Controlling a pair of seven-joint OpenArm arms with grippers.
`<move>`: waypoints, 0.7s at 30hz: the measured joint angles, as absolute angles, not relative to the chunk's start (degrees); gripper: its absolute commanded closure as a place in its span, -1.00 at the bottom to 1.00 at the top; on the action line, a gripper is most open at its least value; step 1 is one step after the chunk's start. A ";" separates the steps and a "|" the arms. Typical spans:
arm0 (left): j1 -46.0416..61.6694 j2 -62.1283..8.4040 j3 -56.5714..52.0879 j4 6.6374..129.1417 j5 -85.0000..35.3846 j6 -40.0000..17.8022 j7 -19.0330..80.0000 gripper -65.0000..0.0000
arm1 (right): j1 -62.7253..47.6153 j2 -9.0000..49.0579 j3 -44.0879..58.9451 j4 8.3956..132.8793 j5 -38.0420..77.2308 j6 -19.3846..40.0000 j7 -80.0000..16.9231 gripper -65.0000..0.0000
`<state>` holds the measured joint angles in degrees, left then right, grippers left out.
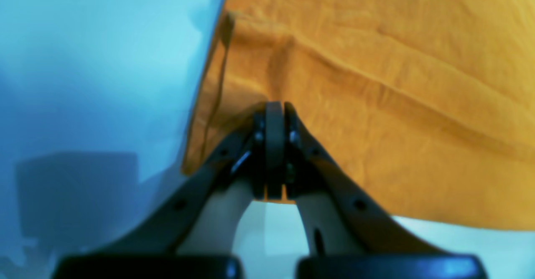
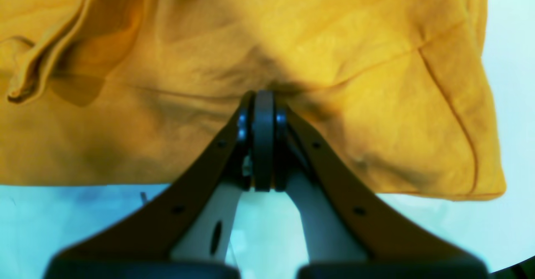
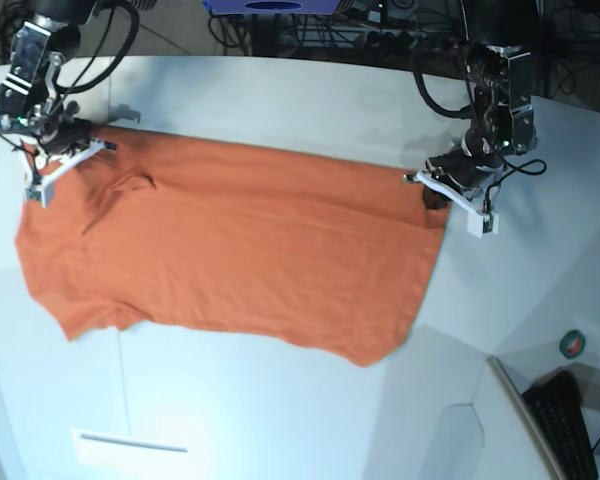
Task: Layout the t-shirt on the table in an organized manner, then fold the t-shirt properly
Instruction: 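Pull the t-shirt edge taut between the grippers to smooth it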
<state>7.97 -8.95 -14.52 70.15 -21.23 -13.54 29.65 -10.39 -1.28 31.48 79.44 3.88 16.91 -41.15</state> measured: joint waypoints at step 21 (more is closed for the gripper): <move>25.61 -8.78 -19.84 84.64 -20.32 -13.43 32.64 1.00 | -21.26 -1.76 31.22 87.59 3.36 16.95 -42.96 1.00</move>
<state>25.61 -8.78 -19.84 84.64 -20.32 -13.43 32.64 -21.26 -1.76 31.22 87.59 3.36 16.95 -42.96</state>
